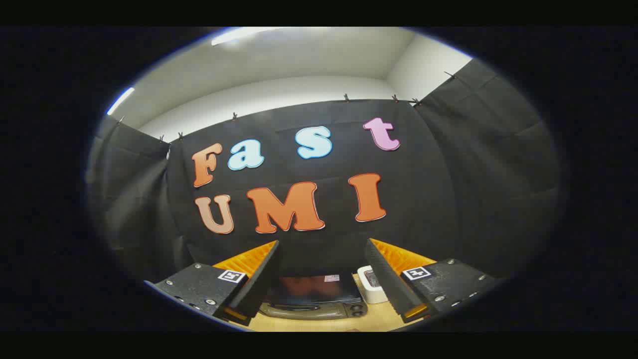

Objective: Open the toaster oven, put the food inside, and close the toaster oven door.

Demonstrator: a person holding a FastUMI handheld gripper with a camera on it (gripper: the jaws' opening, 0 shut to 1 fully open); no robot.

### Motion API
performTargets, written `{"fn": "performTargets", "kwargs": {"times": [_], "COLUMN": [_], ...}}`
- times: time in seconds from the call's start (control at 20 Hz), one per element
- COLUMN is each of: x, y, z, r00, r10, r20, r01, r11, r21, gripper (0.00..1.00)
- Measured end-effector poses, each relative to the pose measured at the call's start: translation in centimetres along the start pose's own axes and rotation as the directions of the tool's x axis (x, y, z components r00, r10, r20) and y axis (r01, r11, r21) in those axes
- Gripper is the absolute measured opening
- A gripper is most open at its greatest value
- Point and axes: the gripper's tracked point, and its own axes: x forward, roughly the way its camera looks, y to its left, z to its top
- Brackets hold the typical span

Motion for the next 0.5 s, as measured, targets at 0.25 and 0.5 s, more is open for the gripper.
{"fn": "performTargets", "kwargs": {"times": [0.25, 0.5], "x": [-0.5, -0.4], "y": [2.0, 3.3], "z": [1.4, 1.6], "r00": [0.999, 0.998], "r10": [0.032, 0.058], "r20": [0.031, 0.037], "r01": [-0.03, -0.055], "r11": [0.998, 0.996], "r21": [-0.054, -0.071], "gripper": [0.98, 0.98]}}
